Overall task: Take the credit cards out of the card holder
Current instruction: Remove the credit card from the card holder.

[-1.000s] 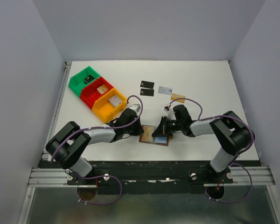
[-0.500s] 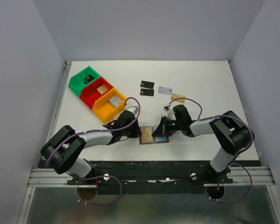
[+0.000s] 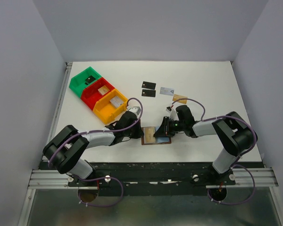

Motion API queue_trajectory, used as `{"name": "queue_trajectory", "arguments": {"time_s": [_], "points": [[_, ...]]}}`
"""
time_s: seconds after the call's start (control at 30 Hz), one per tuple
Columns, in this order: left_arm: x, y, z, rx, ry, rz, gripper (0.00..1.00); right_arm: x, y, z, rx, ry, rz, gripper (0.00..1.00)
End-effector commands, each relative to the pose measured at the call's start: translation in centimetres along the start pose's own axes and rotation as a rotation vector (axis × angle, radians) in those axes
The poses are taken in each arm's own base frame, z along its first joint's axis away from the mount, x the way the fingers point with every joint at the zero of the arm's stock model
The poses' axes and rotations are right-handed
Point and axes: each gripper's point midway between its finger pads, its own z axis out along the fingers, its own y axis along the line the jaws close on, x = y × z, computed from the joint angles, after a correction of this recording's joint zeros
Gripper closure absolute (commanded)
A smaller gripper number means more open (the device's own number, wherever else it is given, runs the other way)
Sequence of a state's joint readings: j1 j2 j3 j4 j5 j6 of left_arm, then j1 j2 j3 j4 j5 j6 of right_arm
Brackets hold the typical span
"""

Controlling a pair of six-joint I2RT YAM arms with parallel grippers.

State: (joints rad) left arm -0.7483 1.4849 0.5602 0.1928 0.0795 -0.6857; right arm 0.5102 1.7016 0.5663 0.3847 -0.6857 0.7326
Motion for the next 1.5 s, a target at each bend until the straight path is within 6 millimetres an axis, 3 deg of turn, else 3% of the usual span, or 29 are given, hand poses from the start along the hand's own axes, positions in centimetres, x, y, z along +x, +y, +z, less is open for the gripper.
{"name": "queue_trajectory", "arguments": {"time_s": [0.0,0.13,1.07,1.47], "points": [[1.4,1.1,0.4,-0.044,0.047,0.003,1.0,-0.1,0.8,0.1,-0.055,0.008,-0.003,0.69],[1.6,1.2,0.5,-0.047,0.053,-0.002,1.0,-0.1,0.8,0.4,-0.07,0.014,0.013,0.64],[2.2,0.8,1.2,-0.026,0.078,-0.006,1.0,-0.8,1.9,1.9,-0.197,0.028,0.065,0.61],[2.4,1.3,1.1,-0.049,0.077,-0.014,1.0,-0.7,2.4,1.3,-0.191,0.029,0.044,0.62]]}}
